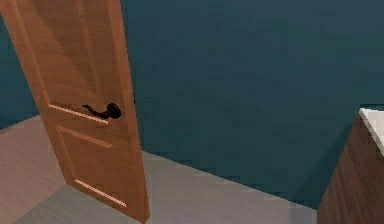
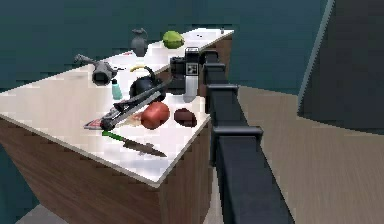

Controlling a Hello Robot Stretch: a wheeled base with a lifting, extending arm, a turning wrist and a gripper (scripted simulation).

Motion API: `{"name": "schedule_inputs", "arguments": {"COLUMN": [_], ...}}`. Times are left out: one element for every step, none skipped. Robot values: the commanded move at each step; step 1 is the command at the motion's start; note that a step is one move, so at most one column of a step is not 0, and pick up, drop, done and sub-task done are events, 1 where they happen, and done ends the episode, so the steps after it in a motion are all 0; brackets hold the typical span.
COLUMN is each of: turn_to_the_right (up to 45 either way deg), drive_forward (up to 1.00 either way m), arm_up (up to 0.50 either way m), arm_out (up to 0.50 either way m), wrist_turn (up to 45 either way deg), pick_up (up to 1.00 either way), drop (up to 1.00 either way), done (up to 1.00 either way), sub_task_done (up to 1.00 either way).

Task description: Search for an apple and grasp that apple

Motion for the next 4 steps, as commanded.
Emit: {"name": "schedule_inputs", "arguments": {"turn_to_the_right": [0.0, 0.0, 0.0, 0.0], "drive_forward": [0.0, 0.0, 0.0, 0.0], "arm_up": [0.0, 0.0, -0.1, 0.0], "arm_out": [0.0, 0.0, 0.0, 0.0], "wrist_turn": [45.0, 6.0, 0.0, 0.0], "pick_up": [0.0, 0.0, 0.0, 1.0], "drop": [0.0, 0.0, 0.0, 0.0], "done": [0.0, 0.0, 0.0, 0.0], "sub_task_done": [0.0, 0.0, 0.0, 0.0]}}
